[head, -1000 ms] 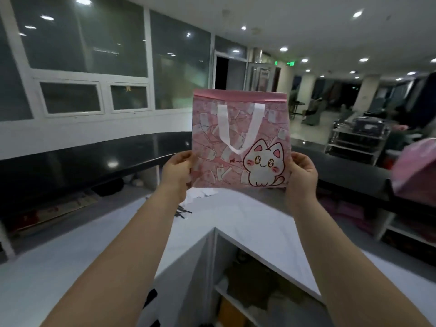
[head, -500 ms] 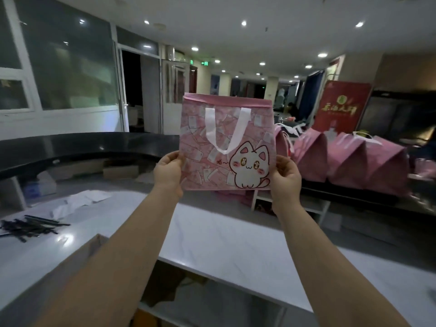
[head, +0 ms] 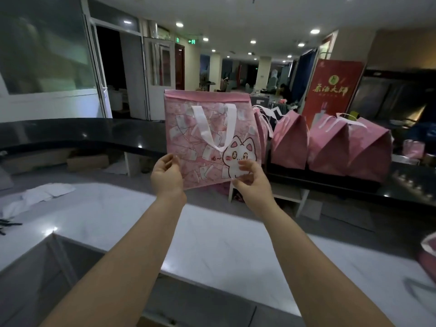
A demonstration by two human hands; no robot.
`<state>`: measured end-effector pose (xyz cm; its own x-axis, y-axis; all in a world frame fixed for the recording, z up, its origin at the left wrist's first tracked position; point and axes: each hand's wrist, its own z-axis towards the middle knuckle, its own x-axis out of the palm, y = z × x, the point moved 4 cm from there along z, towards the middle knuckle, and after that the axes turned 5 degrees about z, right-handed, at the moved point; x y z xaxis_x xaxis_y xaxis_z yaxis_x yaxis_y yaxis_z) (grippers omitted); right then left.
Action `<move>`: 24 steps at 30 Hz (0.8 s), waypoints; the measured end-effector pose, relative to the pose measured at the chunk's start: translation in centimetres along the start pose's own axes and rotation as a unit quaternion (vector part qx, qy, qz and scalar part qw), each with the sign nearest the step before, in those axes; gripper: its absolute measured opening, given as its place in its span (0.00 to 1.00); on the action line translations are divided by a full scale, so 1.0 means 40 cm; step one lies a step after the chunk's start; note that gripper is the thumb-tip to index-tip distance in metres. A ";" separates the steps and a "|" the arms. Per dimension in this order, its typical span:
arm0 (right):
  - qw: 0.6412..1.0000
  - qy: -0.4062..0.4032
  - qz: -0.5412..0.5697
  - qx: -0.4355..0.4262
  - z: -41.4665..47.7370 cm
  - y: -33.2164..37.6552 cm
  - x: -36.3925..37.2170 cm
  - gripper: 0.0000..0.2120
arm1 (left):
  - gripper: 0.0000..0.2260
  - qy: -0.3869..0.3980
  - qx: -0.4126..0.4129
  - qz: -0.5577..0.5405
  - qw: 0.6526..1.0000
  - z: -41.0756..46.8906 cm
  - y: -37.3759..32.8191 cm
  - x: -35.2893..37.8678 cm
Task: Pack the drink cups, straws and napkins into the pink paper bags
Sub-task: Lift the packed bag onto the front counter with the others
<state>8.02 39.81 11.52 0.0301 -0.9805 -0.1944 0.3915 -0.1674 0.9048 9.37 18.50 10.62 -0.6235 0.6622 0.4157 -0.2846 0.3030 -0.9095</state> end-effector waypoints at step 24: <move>0.987 0.040 0.087 0.129 0.688 -0.272 0.419 0.38 | 0.03 0.139 0.040 0.054 0.988 0.695 0.170 0.297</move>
<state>-21.03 22.35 8.85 0.1524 -0.9871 -0.0483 0.1279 -0.0287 0.9914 -20.20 9.38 9.36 -0.4318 0.8543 0.2895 -0.2901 0.1723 -0.9414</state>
